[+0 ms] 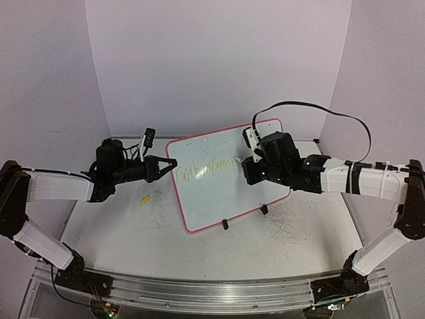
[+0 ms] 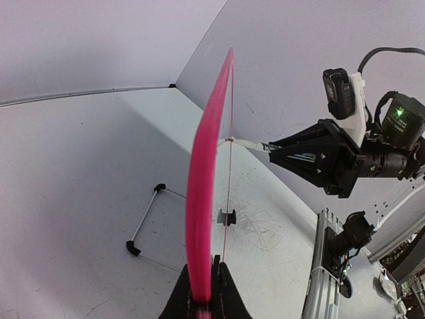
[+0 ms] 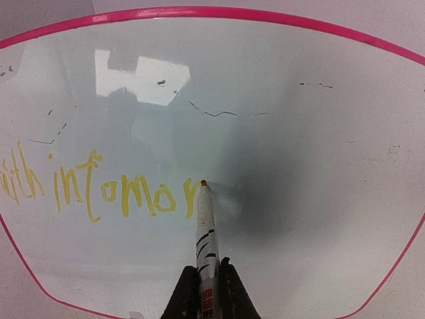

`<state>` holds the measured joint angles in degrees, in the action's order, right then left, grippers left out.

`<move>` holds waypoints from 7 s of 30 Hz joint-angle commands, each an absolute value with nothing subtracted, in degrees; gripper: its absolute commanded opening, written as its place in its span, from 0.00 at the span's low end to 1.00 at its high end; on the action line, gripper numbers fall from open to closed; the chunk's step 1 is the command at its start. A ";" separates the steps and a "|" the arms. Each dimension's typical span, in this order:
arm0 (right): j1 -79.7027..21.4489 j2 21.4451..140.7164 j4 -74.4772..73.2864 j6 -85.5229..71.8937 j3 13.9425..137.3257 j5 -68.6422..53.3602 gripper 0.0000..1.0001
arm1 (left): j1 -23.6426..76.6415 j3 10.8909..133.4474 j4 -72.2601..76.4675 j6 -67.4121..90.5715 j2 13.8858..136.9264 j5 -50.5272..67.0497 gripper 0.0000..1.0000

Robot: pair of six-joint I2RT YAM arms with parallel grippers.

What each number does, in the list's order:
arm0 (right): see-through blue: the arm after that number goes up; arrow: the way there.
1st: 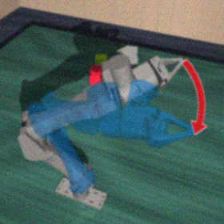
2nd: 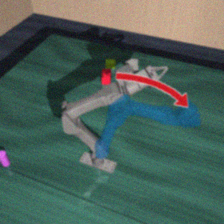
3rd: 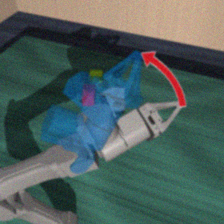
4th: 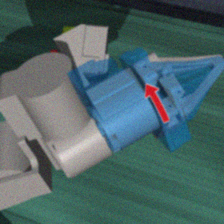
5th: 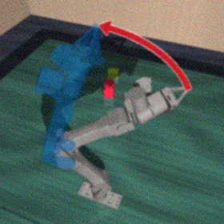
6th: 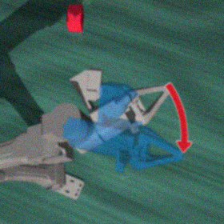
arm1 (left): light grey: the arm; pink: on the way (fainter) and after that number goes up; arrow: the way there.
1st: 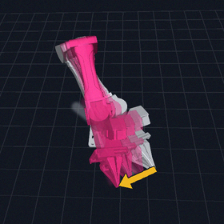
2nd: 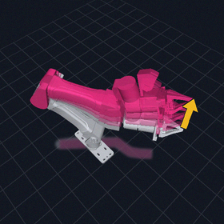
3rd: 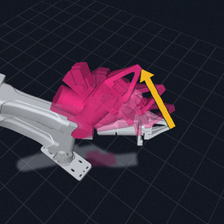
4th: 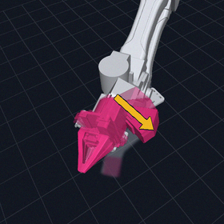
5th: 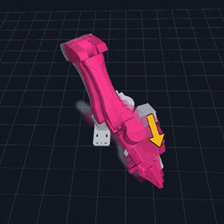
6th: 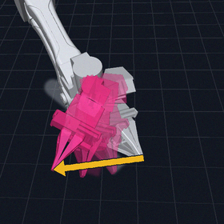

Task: Write a sentence on the whiteboard

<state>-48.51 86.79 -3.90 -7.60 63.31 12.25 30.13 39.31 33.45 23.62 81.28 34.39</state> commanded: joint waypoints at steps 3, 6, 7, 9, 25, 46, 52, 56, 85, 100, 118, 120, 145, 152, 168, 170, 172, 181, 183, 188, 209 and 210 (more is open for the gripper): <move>-47.12 82.94 -2.64 -7.63 63.46 9.45 0.00 | 30.86 39.71 30.23 19.31 80.42 33.05 0.00; -46.99 84.21 -2.64 -7.25 64.09 9.34 0.00 | 30.94 39.89 30.23 19.34 80.42 32.99 0.00; -46.99 84.65 -2.64 -7.21 64.31 9.42 0.00 | 30.94 39.92 30.19 19.34 80.37 33.01 0.00; -46.96 85.50 -2.64 -6.99 64.74 9.55 0.00 | 30.94 40.05 30.10 19.35 80.25 32.99 0.00; -46.97 86.83 -3.34 -6.99 64.51 11.77 0.00 | 30.92 40.95 29.63 18.99 80.96 33.12 0.00; -47.15 84.11 -5.97 -8.97 60.78 8.56 0.00 | 31.03 40.51 29.43 18.90 80.87 32.90 0.00; -47.27 84.38 -6.25 -9.05 60.93 8.26 0.00 | 31.04 40.52 29.37 18.90 80.68 32.94 0.00; -47.24 84.11 -6.42 -9.27 60.45 8.36 0.00 | 31.03 40.50 29.34 18.81 80.58 32.81 0.00; -47.26 87.19 -3.14 -9.25 64.93 13.79 0.00 | 31.11 40.70 28.83 18.77 79.98 32.68 0.00; -47.15 78.48 -2.33 -4.86 61.16 14.63 0.00 | 31.13 40.09 28.50 18.81 79.22 31.90 0.00; -47.10 79.10 -2.46 -1.63 60.89 9.60 0.00 | 31.27 40.52 28.17 19.16 79.09 31.55 0.00; -47.11 79.19 -2.44 -1.99 60.58 8.98 0.00 | 31.29 40.53 28.21 19.14 79.36 31.51 0.00; -46.05 80.51 -2.77 -1.58 60.73 8.41 0.00 | 31.38 40.78 27.83 18.12 80.30 31.62 0.00; -46.12 81.81 -2.64 -1.97 61.00 8.15 0.00 | 31.38 40.99 27.84 18.01 80.68 31.80 0.00; -46.14 84.34 -1.52 -3.60 63.42 11.97 0.00 | 31.41 40.92 27.77 17.77 80.40 32.15 0.00; -46.12 84.66 -1.50 -3.65 63.69 12.08 0.00 | 31.38 40.89 27.77 17.75 80.42 32.15 0.00; -46.11 85.19 -1.49 -3.87 63.96 12.43 0.00 | 31.39 40.87 27.76 17.73 80.42 32.13 0.00; -46.14 85.88 -3.16 -5.62 63.21 10.12 0.00 | 31.38 40.52 27.64 17.67 79.97 31.95 0.00; -46.14 85.39 -3.66 -6.27 62.59 9.49 0.00 | 31.38 40.59 27.68 17.67 80.08 32.06 0.00; -46.08 83.89 -4.43 -7.02 60.92 9.25 0.00 | 31.38 40.74 27.60 17.58 80.14 31.90 0.00; -46.03 84.01 -3.12 -7.94 61.53 14.83 0.00 | 31.46 40.98 27.33 17.62 80.16 32.10 0.00; -46.04 84.18 -2.69 -7.87 61.83 14.89 0.00 | 31.46 40.95 27.28 17.62 80.09 32.10 0.00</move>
